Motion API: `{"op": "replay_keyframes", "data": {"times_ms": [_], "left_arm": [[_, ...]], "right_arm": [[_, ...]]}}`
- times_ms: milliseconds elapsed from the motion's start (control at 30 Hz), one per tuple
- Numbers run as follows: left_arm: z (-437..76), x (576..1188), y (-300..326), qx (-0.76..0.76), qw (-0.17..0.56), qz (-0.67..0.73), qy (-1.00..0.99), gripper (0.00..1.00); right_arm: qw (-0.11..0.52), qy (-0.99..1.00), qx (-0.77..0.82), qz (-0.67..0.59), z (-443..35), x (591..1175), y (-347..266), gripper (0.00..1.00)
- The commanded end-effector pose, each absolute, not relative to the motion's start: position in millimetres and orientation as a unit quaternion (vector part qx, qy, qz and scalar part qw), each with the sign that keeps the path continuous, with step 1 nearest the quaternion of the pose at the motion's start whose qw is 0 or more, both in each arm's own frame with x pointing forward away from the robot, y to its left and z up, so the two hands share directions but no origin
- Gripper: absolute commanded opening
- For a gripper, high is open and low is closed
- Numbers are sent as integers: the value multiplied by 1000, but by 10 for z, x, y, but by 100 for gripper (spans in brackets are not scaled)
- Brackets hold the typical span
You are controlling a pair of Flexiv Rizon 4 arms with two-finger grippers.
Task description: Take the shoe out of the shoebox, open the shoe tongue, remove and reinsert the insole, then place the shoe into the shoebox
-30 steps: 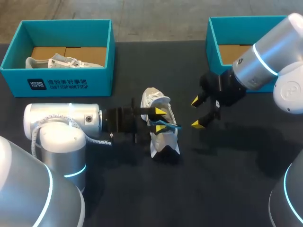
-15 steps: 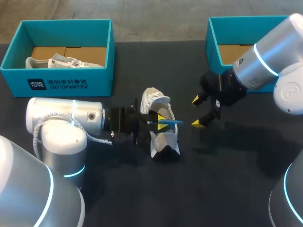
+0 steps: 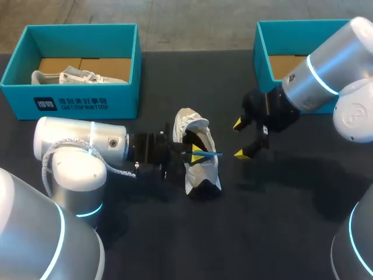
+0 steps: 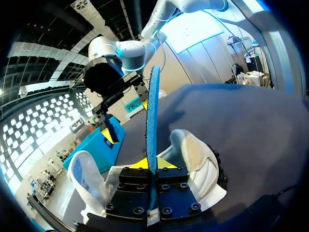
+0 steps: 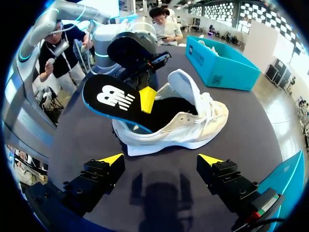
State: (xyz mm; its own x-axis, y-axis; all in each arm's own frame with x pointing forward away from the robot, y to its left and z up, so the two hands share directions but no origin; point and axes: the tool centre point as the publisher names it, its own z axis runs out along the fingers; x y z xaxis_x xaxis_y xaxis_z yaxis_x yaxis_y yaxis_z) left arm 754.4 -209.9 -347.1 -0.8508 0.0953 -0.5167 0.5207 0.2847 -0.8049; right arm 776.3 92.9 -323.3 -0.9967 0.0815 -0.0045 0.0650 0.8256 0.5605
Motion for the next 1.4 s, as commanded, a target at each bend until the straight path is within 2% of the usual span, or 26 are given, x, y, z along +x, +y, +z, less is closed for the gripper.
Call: {"op": "replay_keyframes", "data": {"times_ms": [33, 333, 367, 433, 467, 567, 933, 1067, 1167, 1233, 1400], "left_arm": [[-3535, 7599, -2116, 198, 188, -561, 782, 0], [-3558, 7680, -2129, 192, 199, -551, 787, 0], [-3552, 7680, -2135, 192, 200, -551, 787, 5], [-3523, 7670, -2145, 191, 203, -553, 785, 22], [-3499, 7660, -2147, 190, 203, -556, 783, 35], [-3438, 7624, -2144, 192, 206, -561, 779, 50], [-3210, 7516, -2147, 207, 210, -577, 761, 45], [-3176, 7480, -2170, 212, 207, -581, 758, 40], [-3191, 7469, -2189, 214, 200, -580, 760, 27], [-3203, 7459, -2200, 216, 197, -580, 760, 0], [-3268, 7462, -2207, 219, 190, -578, 763, 0]], "right_arm": [[15, 957, 38, 286, -3209, 7774, 981, 100], [8, 961, 27, 274, -3238, 7773, 1051, 100], [7, 962, 26, 272, -3244, 7771, 1058, 100], [6, 962, 26, 272, -3254, 7772, 1062, 100], [6, 962, 25, 270, -3255, 7772, 1062, 100], [7, 963, 26, 269, -3247, 7764, 1066, 100], [10, 961, 33, 273, -3226, 7762, 1028, 100], [12, 961, 38, 274, -3226, 7758, 1000, 100], [12, 960, 41, 276, -3228, 7755, 986, 100], [12, 960, 42, 277, -3229, 7755, 982, 100], [13, 960, 42, 277, -3228, 7749, 979, 100]]}}
